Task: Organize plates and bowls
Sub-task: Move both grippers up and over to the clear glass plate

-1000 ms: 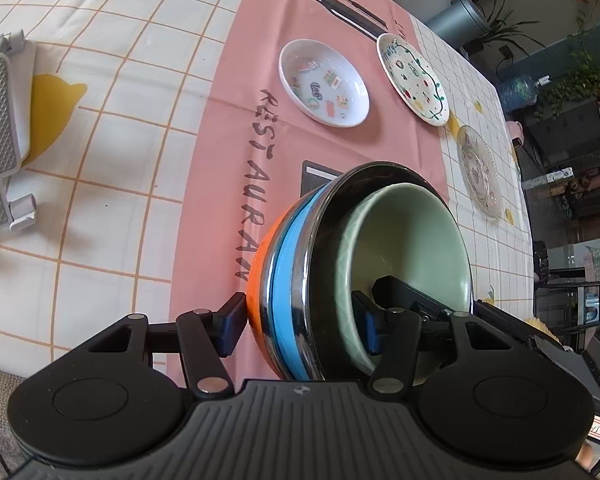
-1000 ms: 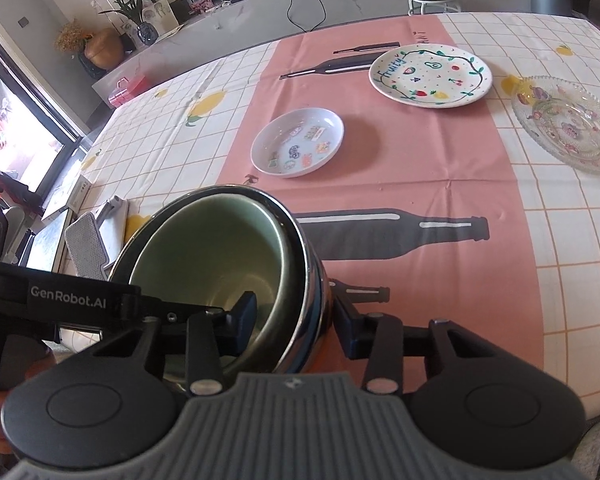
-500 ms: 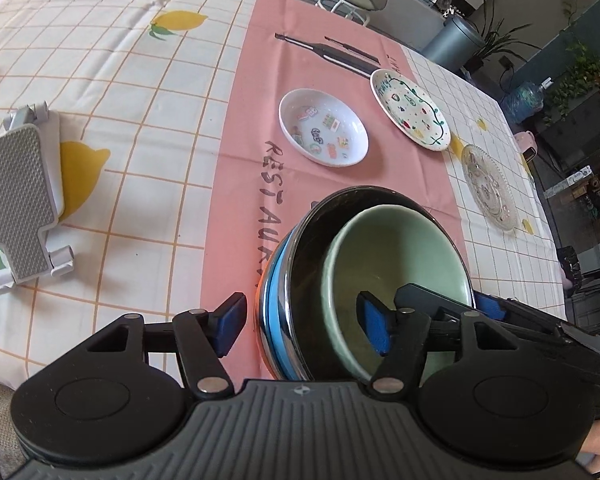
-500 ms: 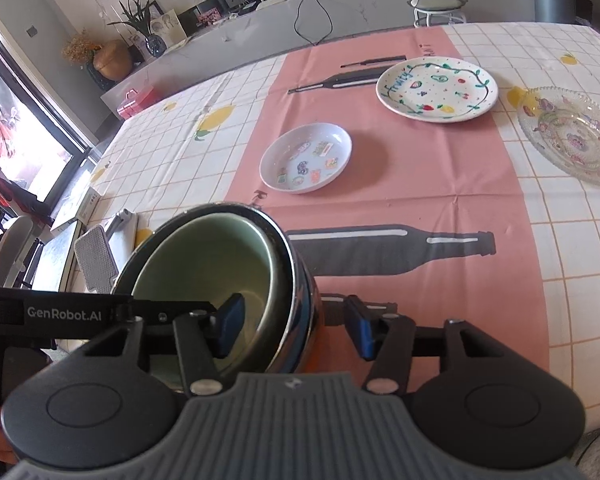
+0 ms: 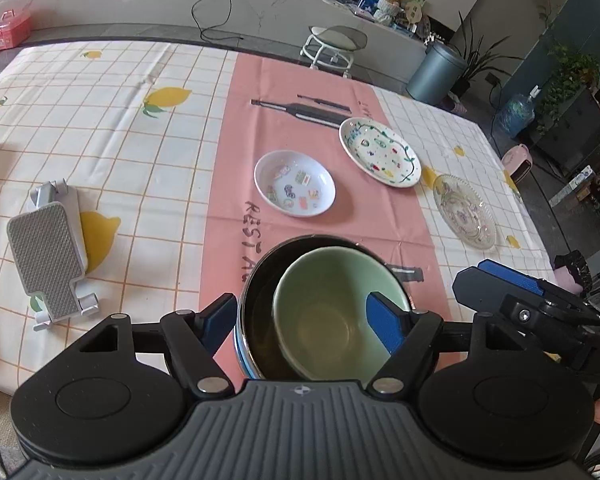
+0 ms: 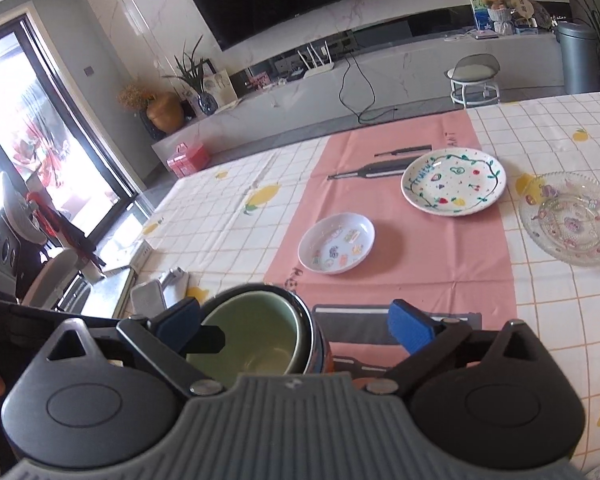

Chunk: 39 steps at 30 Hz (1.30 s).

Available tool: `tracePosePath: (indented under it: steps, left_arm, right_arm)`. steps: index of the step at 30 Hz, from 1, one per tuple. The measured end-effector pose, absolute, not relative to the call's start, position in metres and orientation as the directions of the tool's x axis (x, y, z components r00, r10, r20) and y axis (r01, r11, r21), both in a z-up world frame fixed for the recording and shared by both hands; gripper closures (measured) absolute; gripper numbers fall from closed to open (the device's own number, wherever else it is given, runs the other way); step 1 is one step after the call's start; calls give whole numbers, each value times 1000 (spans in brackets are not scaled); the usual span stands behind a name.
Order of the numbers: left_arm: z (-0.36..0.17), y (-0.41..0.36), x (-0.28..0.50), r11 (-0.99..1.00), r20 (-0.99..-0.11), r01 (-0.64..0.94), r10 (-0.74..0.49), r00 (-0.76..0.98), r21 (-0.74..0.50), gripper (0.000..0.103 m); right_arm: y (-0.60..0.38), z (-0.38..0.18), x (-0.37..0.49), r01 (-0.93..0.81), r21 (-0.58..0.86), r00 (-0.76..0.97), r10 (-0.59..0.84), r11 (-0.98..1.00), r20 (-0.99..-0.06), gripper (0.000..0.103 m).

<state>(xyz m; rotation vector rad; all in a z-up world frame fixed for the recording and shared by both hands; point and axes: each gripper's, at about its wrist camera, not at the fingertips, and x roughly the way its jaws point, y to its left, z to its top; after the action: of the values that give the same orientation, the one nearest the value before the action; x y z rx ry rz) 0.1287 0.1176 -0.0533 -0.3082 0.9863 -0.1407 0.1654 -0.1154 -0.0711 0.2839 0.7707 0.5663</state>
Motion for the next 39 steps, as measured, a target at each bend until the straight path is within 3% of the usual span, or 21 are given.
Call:
tracePosePath:
  steps: [6, 15, 19, 25, 30, 39]
  left_arm:
    - [-20, 108, 119, 961, -766, -19, -208, 608, -276, 17]
    - [19, 72, 120, 979, -746, 16, -167, 645, -205, 17]
    - [24, 52, 133, 981, -766, 25, -165, 622, -192, 17]
    - [14, 29, 167, 983, -827, 98, -182, 533, -153, 17]
    - [-5, 30, 198, 991, -882, 22, -131, 453, -136, 17]
    - [-44, 16, 234, 990, -937, -46, -110, 331, -132, 19]
  right_arm:
    - [-140, -48, 160, -390, 422, 662, 568, 819, -489, 3]
    - [-196, -35, 165, -262, 384, 783, 427, 886, -452, 3]
    - [-223, -38, 168, -195, 358, 814, 354, 913, -460, 3]
    - [-244, -61, 183, -175, 460, 771, 412, 870, -486, 3]
    - [-228, -85, 195, -185, 438, 711, 427, 880, -558, 10]
    - [-232, -96, 206, -134, 428, 715, 386, 894, -583, 14]
